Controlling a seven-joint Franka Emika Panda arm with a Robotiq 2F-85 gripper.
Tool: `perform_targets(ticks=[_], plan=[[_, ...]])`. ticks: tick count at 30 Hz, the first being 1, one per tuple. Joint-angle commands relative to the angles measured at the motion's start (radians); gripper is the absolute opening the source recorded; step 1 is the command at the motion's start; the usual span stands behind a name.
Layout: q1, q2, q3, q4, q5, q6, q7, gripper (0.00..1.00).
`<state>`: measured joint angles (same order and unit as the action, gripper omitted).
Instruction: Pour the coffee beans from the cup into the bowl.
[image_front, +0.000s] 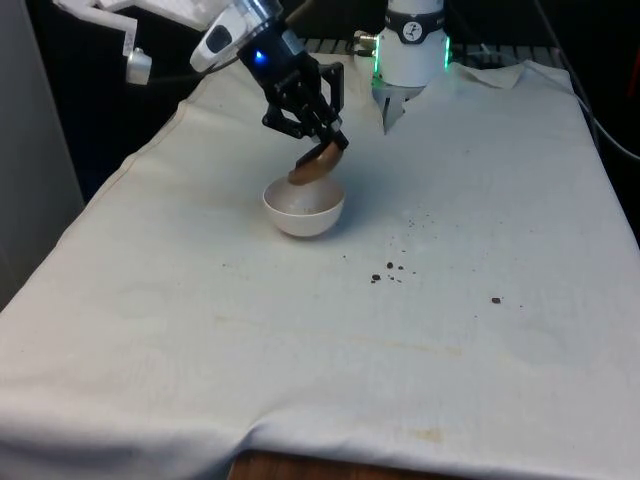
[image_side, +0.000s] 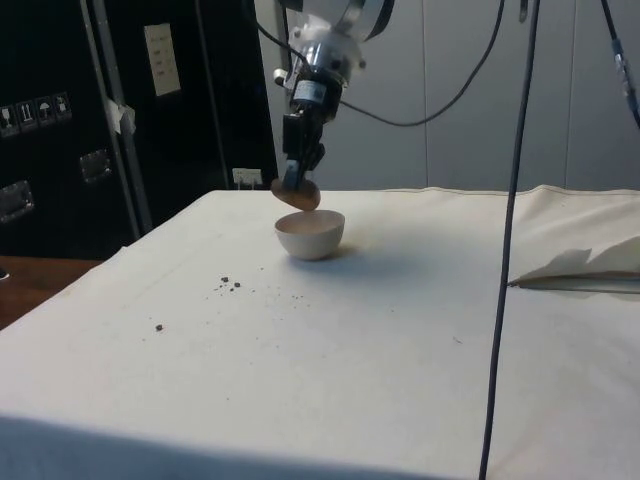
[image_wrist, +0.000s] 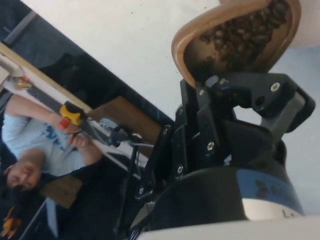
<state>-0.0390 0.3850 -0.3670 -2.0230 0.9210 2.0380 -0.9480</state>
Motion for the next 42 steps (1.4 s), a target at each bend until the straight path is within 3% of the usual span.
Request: perform_targets(ticks=[1, 2, 3, 4, 9, 10, 11, 18, 19, 20, 28, 29, 30, 36, 37, 38, 42], plan=[[-0.008, 0.006, 0.001, 0.008, 0.009, -0.018, -0.006, 0.00], [-0.008, 0.009, -0.004, 0.011, 0.013, -0.028, -0.011, 0.00], [0.000, 0.006, -0.010, 0.007, 0.009, -0.020, -0.009, 0.00], [-0.009, 0.012, -0.008, 0.015, 0.018, -0.038, -0.016, 0.00], [-0.010, 0.030, -0.035, 0.034, 0.048, -0.098, -0.045, 0.00], [-0.002, 0.025, -0.037, 0.027, 0.040, -0.081, -0.041, 0.00], [-0.011, 0.034, -0.039, 0.038, 0.052, -0.110, -0.049, 0.00], [-0.015, 0.064, -0.075, 0.066, 0.090, -0.193, -0.084, 0.00], [-0.006, 0.058, -0.079, 0.059, 0.085, -0.178, -0.081, 0.00], [-0.016, 0.068, -0.079, 0.069, 0.095, -0.202, -0.087, 0.00], [-0.020, 0.106, -0.117, 0.102, 0.134, -0.293, -0.116, 0.00], [-0.011, 0.102, -0.123, 0.096, 0.132, -0.281, -0.117, 0.00], [-0.020, 0.111, -0.121, 0.107, 0.140, -0.304, -0.119, 0.00], [-0.018, 0.142, -0.140, 0.130, 0.178, -0.365, -0.131, 0.00], [-0.012, 0.139, -0.145, 0.126, 0.176, -0.356, -0.134, 0.00], [-0.019, 0.146, -0.141, 0.132, 0.184, -0.371, -0.133, 0.00], [-0.020, 0.165, -0.144, 0.143, 0.211, -0.404, -0.140, 0.00]])
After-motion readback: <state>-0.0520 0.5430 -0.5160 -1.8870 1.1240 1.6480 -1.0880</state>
